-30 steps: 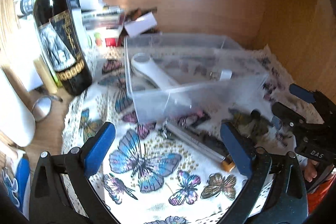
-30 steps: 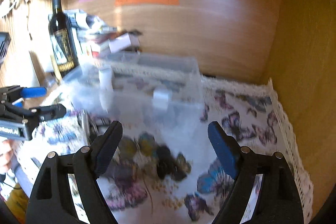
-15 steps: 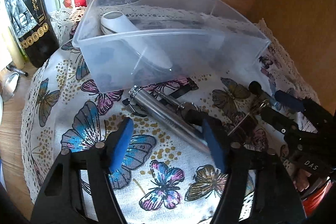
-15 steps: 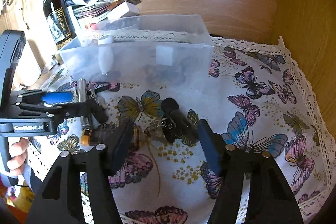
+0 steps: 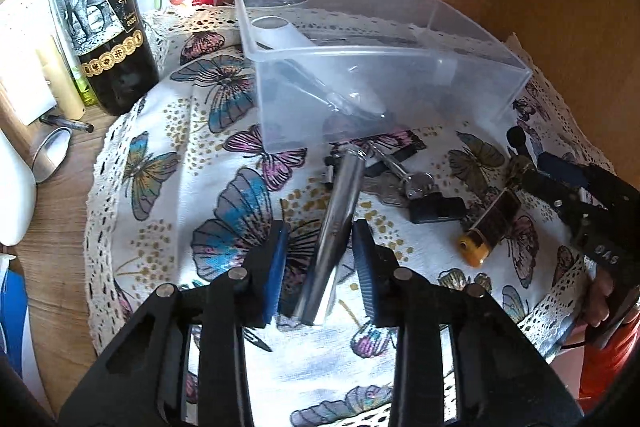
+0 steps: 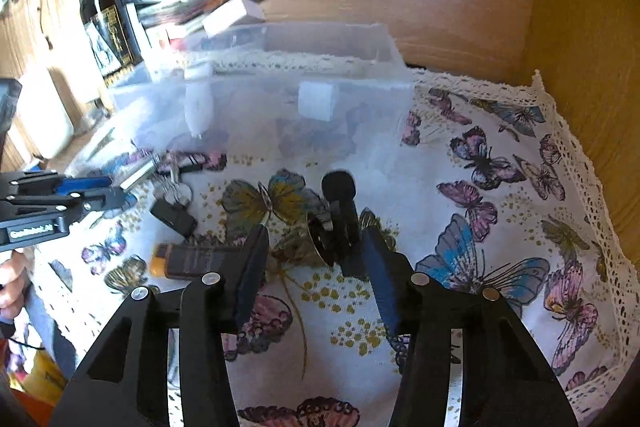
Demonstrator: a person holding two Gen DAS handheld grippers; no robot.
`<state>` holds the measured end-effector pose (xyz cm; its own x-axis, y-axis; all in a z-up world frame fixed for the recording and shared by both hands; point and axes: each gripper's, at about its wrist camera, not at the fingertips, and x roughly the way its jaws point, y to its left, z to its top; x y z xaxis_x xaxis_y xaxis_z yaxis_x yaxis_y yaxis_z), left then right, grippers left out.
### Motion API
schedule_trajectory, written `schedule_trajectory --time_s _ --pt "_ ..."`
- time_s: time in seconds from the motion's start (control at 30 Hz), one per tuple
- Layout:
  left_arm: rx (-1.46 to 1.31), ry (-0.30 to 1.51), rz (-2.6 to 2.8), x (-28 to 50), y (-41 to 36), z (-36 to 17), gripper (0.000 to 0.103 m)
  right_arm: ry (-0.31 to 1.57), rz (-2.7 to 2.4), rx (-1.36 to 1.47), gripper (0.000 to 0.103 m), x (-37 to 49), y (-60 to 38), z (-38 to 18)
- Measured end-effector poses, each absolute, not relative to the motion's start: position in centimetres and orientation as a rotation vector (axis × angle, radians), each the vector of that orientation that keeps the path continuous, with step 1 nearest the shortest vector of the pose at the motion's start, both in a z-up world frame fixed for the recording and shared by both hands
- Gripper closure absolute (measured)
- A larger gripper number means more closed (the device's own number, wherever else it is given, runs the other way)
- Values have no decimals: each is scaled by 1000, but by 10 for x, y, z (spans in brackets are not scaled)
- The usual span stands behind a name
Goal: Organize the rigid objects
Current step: 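Grasp the silver metal tube with the left tool while the right tool grasps a black cylindrical item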
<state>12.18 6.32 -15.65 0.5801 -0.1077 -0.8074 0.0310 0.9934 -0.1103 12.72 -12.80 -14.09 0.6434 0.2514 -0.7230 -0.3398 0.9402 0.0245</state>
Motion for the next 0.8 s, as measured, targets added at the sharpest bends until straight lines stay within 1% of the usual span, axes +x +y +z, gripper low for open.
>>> schedule_trajectory --time_s 0.1,0.17,0.23,0.27,0.37,0.43,0.57,0.6,0.63,0.67,0.7,0.8 --pt "-73 954 -87 126 64 -154 69 772 365 -101 58 122 -127 -131" --pt "-57 953 -93 133 59 -154 66 765 392 -106 58 120 -123 -128" --pt "-39 960 -92 142 51 -158 60 775 413 -119 58 122 -118 -131" --pt "-42 973 -88 147 51 -161 60 780 413 -129 58 124 -116 -133" --pt "-31 966 -90 152 48 -162 60 815 404 -144 63 132 -114 -143" --pt "-31 960 -99 153 47 -162 62 849 413 -132 66 137 -116 -149" --pt "16 944 -104 151 38 -164 69 846 401 -158 68 140 -115 -151" --pt "25 943 -117 150 36 -164 78 841 393 -176 69 139 -113 -151" --pt "31 942 -130 147 35 -164 83 837 388 -192 70 139 -111 -151" --pt "35 941 -139 146 34 -164 86 834 383 -210 70 138 -110 -152" --pt "35 941 -150 144 33 -164 88 832 376 -222 73 137 -109 -152" --pt "24 935 -151 138 32 -163 88 827 365 -228 79 136 -112 -151"
